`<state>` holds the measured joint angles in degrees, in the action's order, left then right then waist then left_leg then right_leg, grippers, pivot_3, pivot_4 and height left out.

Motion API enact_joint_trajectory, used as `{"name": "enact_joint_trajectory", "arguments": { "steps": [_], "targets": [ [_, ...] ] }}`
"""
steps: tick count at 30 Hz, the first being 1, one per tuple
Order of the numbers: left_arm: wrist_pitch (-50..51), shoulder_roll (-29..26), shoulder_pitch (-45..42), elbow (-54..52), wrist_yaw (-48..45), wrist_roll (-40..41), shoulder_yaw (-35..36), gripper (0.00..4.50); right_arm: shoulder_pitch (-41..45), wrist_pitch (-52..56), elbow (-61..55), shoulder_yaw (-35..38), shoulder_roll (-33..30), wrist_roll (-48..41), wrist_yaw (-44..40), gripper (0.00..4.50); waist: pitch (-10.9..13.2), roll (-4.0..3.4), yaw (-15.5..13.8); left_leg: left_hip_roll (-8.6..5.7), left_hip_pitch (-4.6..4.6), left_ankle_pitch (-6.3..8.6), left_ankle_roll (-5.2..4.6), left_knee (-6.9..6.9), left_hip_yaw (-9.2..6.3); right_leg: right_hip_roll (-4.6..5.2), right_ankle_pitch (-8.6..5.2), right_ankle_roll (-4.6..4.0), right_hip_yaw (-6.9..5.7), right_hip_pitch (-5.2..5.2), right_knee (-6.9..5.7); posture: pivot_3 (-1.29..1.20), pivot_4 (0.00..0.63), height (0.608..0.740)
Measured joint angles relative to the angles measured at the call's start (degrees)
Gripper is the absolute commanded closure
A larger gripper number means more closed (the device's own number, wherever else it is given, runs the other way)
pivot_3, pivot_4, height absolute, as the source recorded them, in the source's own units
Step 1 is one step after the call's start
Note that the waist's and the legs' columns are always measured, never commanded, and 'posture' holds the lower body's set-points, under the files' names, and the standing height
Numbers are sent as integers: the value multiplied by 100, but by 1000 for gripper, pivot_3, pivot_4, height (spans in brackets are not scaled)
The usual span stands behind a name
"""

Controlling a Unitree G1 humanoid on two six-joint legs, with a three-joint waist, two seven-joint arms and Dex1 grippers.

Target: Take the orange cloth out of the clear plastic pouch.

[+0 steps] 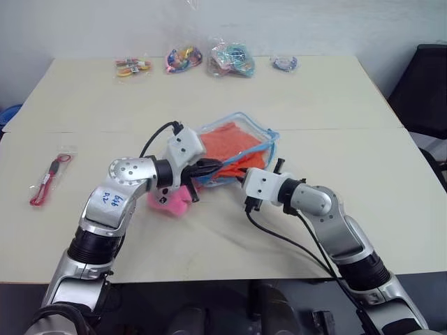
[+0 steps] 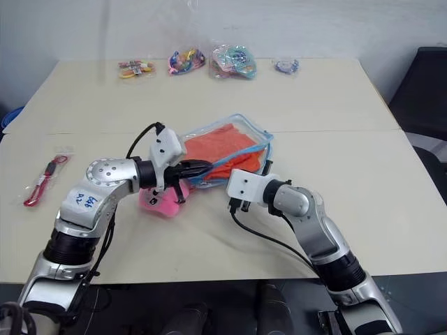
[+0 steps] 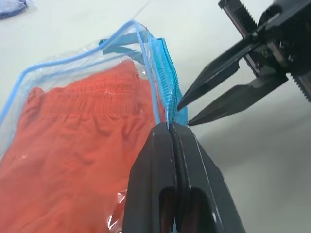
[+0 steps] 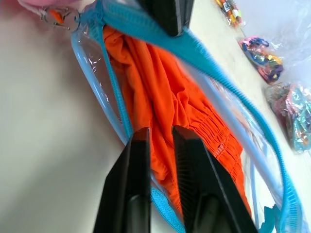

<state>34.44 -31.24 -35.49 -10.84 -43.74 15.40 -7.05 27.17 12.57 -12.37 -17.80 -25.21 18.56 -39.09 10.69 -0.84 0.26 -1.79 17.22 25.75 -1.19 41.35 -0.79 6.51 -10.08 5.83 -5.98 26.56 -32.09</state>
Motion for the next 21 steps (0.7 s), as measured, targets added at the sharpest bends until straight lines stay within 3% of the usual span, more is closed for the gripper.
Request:
{"name": "enact_joint_trajectory", "arguments": {
  "steps": [11, 17, 21],
  "targets": [
    [-14, -80, 69, -190, -92, 15, 7, 4500, 145, -615, 579, -4, -182, 195, 108, 3584, 0, 0, 3, 0, 0, 0, 0, -1, 0, 0, 0, 0, 1, 1, 0, 0, 150, 740],
    [-7, -76, 193, -286, -61, 15, 5, 4500, 222, -1010, 908, -103, -163, 329, 147, 1741, 0, 0, 18, 1, -1, 0, 0, -2, -1, 0, 0, 0, 1, 1, 1, 0, 150, 740],
    [7, -46, 285, -443, -16, 15, -60, 4500, 308, -1134, 977, -202, -66, 364, 193, 1741, 0, 0, 14, 2, 0, 0, 0, -2, -4, 1, 0, 0, 1, 2, 1, 0, 150, 740]
  ]
}}
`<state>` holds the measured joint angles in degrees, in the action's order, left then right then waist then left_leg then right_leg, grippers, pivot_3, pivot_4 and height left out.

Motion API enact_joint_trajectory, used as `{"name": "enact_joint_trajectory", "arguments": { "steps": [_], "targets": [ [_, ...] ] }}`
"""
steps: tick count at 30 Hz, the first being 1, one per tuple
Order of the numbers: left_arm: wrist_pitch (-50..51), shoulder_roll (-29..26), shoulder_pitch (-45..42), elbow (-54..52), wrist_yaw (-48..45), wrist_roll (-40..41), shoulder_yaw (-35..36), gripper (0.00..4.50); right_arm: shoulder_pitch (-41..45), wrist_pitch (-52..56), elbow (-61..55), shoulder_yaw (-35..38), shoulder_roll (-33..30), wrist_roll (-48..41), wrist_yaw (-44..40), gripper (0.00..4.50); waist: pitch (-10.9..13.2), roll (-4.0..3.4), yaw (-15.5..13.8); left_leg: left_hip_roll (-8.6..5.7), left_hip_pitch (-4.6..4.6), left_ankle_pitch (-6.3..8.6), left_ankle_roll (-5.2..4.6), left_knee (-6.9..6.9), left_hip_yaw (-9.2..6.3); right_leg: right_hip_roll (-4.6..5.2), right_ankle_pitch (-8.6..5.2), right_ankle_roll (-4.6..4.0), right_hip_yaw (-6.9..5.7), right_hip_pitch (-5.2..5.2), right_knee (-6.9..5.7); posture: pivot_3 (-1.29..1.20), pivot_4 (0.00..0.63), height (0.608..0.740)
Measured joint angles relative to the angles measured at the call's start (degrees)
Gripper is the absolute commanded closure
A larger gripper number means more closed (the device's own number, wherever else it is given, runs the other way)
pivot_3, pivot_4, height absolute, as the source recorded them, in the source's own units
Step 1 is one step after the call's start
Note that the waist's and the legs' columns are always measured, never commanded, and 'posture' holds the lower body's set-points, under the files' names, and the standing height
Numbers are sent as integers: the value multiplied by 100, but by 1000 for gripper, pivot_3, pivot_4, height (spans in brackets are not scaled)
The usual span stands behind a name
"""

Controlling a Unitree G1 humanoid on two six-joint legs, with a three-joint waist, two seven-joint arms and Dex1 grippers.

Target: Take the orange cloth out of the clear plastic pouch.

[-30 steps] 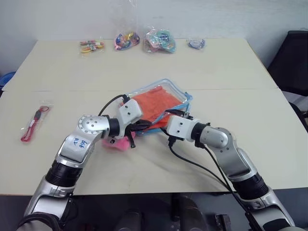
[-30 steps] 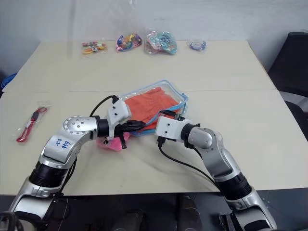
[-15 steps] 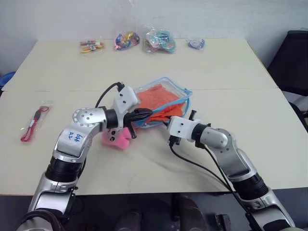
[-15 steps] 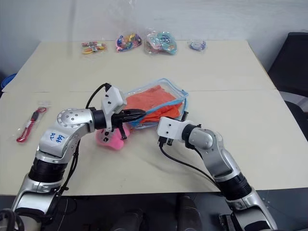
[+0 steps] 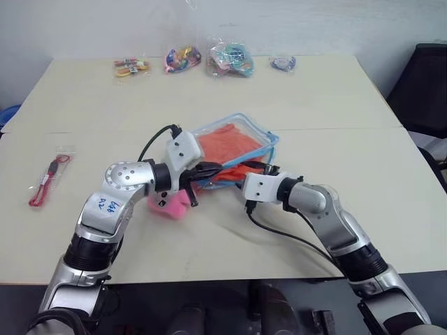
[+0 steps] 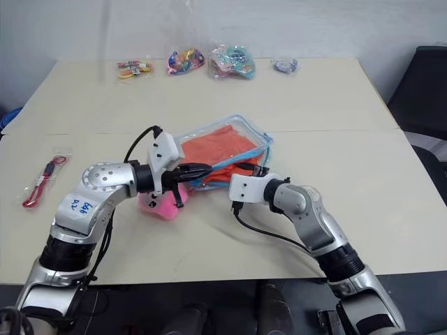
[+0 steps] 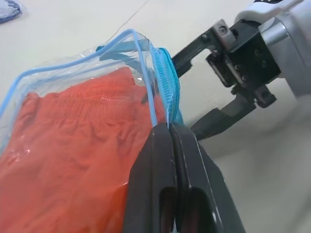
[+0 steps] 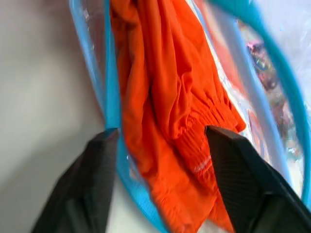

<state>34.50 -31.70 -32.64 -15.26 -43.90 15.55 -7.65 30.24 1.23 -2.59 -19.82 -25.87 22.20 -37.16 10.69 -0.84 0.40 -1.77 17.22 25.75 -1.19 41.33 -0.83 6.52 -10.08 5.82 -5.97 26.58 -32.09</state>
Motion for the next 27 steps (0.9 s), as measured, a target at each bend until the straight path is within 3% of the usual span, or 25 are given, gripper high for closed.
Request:
{"name": "enact_joint_trajectory", "arguments": {
  "steps": [16, 27],
  "targets": [
    [105, 35, 106, -171, 11, 3, -15, 4500, 328, -993, 367, -468, -247, 599, 12, 1741, 0, 0, 9, 0, 0, 0, 0, -1, 0, 0, 0, 0, 0, 0, 0, 0, 150, 740],
    [194, 38, 164, -263, 12, 29, -14, 4500, 1019, -1322, 1470, -624, -102, 998, 189, 1741, 0, 0, 112, 2, -1, 0, 1, -1, -4, 1, -1, -1, 0, 0, 0, 0, 150, 740]
  ]
}}
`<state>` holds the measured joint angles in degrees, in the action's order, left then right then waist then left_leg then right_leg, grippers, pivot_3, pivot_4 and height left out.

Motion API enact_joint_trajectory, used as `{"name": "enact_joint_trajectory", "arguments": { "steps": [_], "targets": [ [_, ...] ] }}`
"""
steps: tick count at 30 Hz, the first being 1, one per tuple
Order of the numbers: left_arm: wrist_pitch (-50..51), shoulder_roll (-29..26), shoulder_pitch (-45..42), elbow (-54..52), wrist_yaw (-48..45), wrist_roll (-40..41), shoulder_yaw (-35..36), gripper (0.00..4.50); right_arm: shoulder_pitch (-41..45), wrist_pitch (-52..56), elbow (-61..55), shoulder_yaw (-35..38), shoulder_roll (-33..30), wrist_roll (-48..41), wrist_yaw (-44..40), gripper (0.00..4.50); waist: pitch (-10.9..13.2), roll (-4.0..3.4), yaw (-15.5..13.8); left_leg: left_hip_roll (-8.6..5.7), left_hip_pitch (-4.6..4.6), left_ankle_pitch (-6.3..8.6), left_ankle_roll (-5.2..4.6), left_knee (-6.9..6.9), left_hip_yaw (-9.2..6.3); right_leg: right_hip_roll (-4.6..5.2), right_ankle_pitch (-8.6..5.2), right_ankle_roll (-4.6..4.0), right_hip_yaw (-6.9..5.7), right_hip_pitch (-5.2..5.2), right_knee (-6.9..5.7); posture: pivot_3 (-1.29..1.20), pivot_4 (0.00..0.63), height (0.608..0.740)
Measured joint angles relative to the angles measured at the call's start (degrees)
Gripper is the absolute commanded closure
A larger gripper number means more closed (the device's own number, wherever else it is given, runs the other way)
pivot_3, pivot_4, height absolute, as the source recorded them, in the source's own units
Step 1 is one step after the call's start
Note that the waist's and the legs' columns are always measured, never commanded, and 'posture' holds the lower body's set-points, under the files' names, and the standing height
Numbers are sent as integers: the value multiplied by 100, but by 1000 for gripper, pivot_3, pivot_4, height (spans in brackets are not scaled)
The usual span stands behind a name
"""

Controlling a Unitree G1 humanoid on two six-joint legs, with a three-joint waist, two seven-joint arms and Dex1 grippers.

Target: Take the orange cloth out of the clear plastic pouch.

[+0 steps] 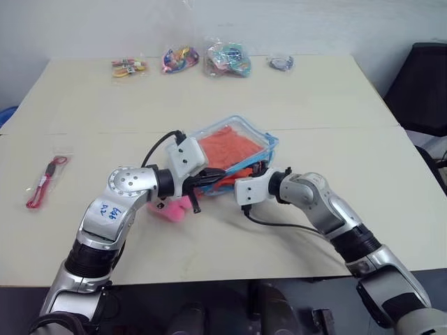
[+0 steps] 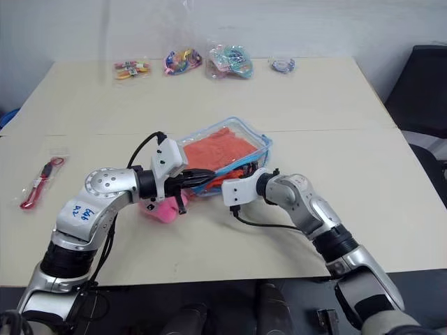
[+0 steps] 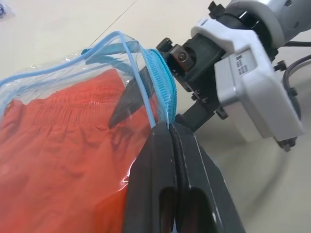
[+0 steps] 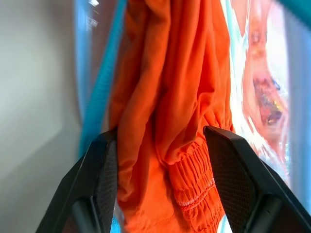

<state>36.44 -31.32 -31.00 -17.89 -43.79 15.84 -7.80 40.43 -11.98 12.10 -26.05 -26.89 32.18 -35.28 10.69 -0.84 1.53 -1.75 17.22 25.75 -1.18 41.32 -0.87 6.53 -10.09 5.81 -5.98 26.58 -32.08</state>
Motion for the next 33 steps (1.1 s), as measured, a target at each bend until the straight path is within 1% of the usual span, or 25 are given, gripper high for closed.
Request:
{"name": "enact_joint_trajectory", "arguments": {
  "steps": [4, 12, 15, 21, 24, 28, 33],
  "targets": [
    [36, 4, 0, -21, 8, 13, 1, 4500, 330, -299, 492, -139, 49, 270, 261, 1741, 0, 0, 15, 1, -1, -1, 2, -1, 0, 0, 0, 0, 1, 0, 0, 0, 150, 740],
    [89, -20, 0, -29, 82, 21, 123, 4500, 912, -721, 1641, -326, 440, 537, 920, 1741, -1, -1, 45, 6, -5, -2, 5, -1, 1, -2, 0, -1, 2, -1, -1, 0, 150, 740],
    [103, -26, 0, -29, 96, 20, 143, 4500, 986, -856, 1892, -349, 506, 538, 1016, 2355, -1, -2, 50, 6, -6, -2, 6, -1, 1, -2, -1, -1, 2, -2, -1, 0, 150, 740],
    [103, -12, 1, -29, 72, 22, 65, 4500, 878, -936, 1932, -342, 505, 489, 975, 4433, -1, -2, 50, 7, -5, -2, 6, -1, 0, -2, -1, -2, 1, -1, -1, 0, 150, 740],
    [80, -4, -4, -11, 112, -9, 32, 4500, 782, -906, 1738, -288, 420, 458, 862, 4473, -1, -2, 30, 6, -3, -2, 7, -1, -3, -1, -1, -2, 0, -1, -1, 0, 150, 740],
    [-13, 51, -13, 148, 224, -139, -14, 4500, 389, -787, 1059, -205, 152, 429, 654, 4473, -1, -2, 8, 0, 1, -2, 7, -2, -9, 0, -1, -2, -1, -2, 0, 0, 150, 740],
    [-182, 159, -139, 522, 326, -323, -132, 4500, -476, -349, -360, 101, -245, 235, 175, 4473, 0, -3, -6, 0, 5, -2, 7, -3, -9, -2, -1, -2, -3, 0, 2, 0, 150, 740]
  ]
}}
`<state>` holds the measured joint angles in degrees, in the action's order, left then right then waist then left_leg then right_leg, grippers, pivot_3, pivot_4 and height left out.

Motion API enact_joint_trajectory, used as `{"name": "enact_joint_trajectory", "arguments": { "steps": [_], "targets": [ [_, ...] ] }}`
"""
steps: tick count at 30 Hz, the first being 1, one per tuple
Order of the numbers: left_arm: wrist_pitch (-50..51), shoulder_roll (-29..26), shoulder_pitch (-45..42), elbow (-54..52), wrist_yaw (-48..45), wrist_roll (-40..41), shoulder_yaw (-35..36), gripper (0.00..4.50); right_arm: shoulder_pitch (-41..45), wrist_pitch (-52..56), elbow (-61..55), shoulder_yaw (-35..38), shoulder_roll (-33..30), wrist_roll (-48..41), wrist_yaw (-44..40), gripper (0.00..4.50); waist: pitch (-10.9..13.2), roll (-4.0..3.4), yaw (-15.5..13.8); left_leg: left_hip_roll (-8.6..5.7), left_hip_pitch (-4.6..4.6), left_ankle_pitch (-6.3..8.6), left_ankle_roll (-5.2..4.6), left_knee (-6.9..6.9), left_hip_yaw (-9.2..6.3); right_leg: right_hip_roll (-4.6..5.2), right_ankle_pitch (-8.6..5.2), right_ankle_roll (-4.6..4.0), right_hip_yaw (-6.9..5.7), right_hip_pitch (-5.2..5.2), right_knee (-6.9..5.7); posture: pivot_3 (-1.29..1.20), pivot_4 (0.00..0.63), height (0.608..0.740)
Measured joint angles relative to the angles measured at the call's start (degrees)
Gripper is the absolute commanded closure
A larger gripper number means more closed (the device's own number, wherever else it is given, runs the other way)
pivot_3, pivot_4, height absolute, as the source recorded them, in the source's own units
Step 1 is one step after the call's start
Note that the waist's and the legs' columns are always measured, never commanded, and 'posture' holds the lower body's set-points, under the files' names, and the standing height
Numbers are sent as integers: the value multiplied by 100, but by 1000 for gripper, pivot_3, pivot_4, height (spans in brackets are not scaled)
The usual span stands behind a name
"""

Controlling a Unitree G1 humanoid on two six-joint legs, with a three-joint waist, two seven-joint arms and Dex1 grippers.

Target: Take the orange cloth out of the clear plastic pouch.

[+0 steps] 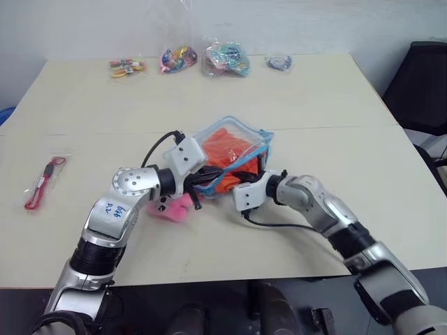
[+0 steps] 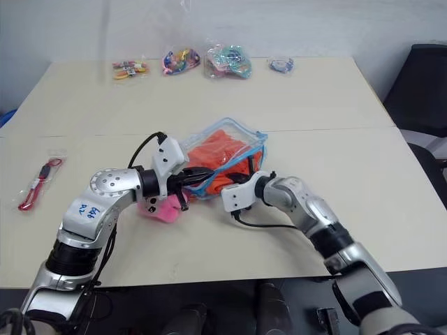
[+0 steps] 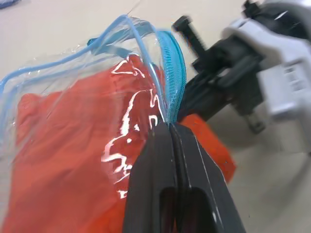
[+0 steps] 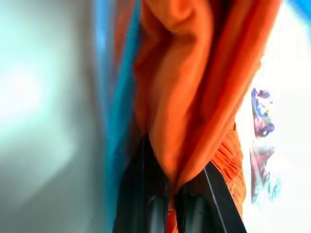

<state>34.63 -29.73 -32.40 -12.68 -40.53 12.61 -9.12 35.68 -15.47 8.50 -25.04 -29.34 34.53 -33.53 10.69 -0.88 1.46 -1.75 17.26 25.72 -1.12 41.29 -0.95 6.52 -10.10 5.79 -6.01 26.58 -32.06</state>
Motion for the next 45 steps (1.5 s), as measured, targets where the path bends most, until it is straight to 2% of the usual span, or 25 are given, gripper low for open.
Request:
{"name": "enact_joint_trajectory", "arguments": {
  "steps": [9, 14, 17, 25, 29, 33, 37, 40, 42, 45],
  "targets": [
    [-393, 157, -162, 435, 52, -222, -132, 4500, -980, 877, -2113, 759, -454, -508, -736, 4473, 0, 0, -25, -1, -2, 0, 0, 1, 7, 1, 0, 1, 2, 0, 0, 0, 150, 740],
    [-808, -32, -201, 628, -123, -480, -302, 4500, -1390, 1549, -3183, 1685, -973, -1141, -1209, 4473, 1, -2, -132, -2, -3, 0, -1, 1, 11, 0, 1, 1, 2, -1, 1, 0, 150, 740],
    [-1157, -92, -199, 898, -225, -655, -332, 4500, -1607, 1809, -3661, 2150, -1287, -1518, -1484, 4473, 1, -2, -144, -1, -3, 0, -1, 0, 19, -2, 1, 1, 0, -1, 0, 0, 150, 740],
    [-2083, -345, -215, 1344, -718, -964, -389, 4500, -2066, 2837, -4512, 3009, -1604, -2422, -1925, 4473, 2, -1, -170, -2, 0, 0, -4, 2, 60, 0, 1, 1, -1, -3, 0, 0, 150, 740],
    [-2297, -565, -199, 1337, -1204, -868, -367, 3621, -2039, 3678, -4685, 3728, -1838, -2854, -2017, 4500, 2, -1, -167, -1, -1, 1, -6, 1, 62, 0, 1, 2, -1, -3, 0, 0, 150, 740],
    [-2357, -890, -2, 1174, -1901, -528, -295, 2384, -2031, 4144, -4573, 4523, -2297, -3021, -2028, 4500, 2, -1, -163, 0, -1, 1, -7, 1, 62, 0, 1, 2, 0, -2, 0, 0, 150, 740],
    [-2294, -1132, 32, 941, -2495, 0, -57, 1140, -2028, 3627, -3676, 4869, -2853, -2749, -1708, 4500, 2, -1, -177, -3, -2, 2, -11, 1, 65, 4, 1, 2, 3, -5, 0, 0, 150, 740],
    [-1645, -1295, -82, 826, -2848, 661, 243, 216, -2081, 2525, -2584, 4939, -3357, -2106, -1027, 4500, 2, -2, -174, -2, -3, 2, -13, -2, 70, 3, 1, 2, 4, -3, 0, 0, 150, 740],
    [-1186, -1360, -211, 776, -2974, 1081, 467, 216, -2232, 1857, -2138, 5015, -3468, -1804, -569, 4500, 2, -1, -159, 1, -5, 1, -12, -6, 71, 0, 1, 1, 3, -4, 0, 0, 150, 740],
    [-517, -1364, -569, 665, -2939, 1596, 737, 216, -2611, 1561, -1939, 4938, -2875, -1771, -110, 4500, -4, 12, -147, 3, -9, 1, -12, -3, 72, 0, 1, 2, 2, -14, -1, 0, 150, 740]
  ]
}}
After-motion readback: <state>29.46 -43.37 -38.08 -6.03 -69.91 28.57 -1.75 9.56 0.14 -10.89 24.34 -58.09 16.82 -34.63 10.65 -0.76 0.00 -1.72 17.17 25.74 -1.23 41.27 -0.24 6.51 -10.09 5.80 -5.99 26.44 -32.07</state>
